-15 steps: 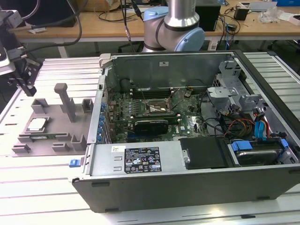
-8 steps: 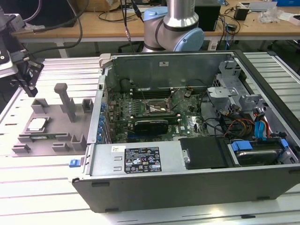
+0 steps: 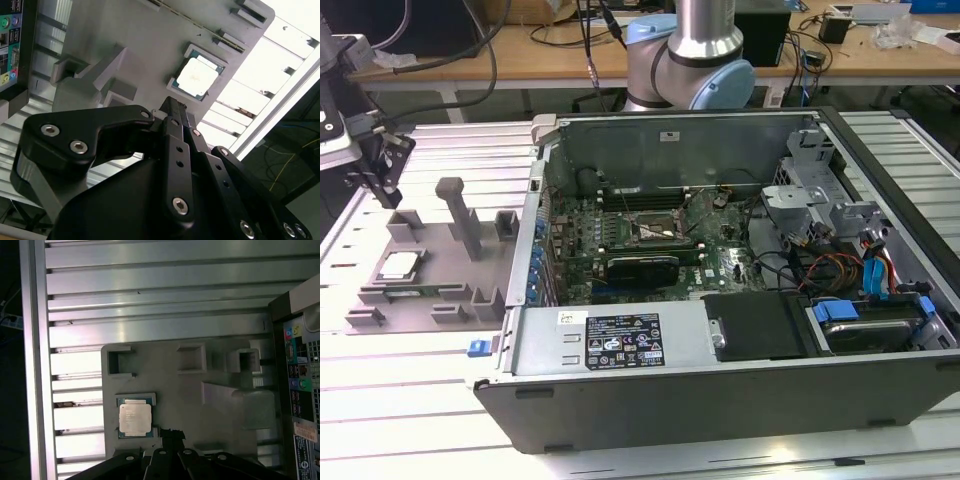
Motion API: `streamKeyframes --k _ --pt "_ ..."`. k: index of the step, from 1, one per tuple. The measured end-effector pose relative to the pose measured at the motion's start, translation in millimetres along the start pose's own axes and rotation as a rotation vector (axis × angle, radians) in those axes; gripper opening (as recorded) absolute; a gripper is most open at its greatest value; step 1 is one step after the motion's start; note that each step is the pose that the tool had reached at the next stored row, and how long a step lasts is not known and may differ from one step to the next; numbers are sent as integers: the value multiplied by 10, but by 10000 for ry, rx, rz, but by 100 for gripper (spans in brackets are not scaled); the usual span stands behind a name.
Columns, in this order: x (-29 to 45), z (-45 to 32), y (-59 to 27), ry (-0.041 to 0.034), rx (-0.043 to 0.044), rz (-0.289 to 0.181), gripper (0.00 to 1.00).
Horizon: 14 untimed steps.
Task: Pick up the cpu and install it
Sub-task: 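Pick up the cpu and move it towards the insertion slot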
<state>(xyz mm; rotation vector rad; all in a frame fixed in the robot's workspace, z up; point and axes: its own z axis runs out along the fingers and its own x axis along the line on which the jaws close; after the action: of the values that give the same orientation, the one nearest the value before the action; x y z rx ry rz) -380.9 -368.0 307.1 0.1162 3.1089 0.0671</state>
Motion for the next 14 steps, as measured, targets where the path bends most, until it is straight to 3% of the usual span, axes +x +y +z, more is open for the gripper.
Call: streamKeyframes --k 9,14 --pt "2 9 -1 -2 -11 1 11" --pt "51 49 -6 -1 -11 1 11"
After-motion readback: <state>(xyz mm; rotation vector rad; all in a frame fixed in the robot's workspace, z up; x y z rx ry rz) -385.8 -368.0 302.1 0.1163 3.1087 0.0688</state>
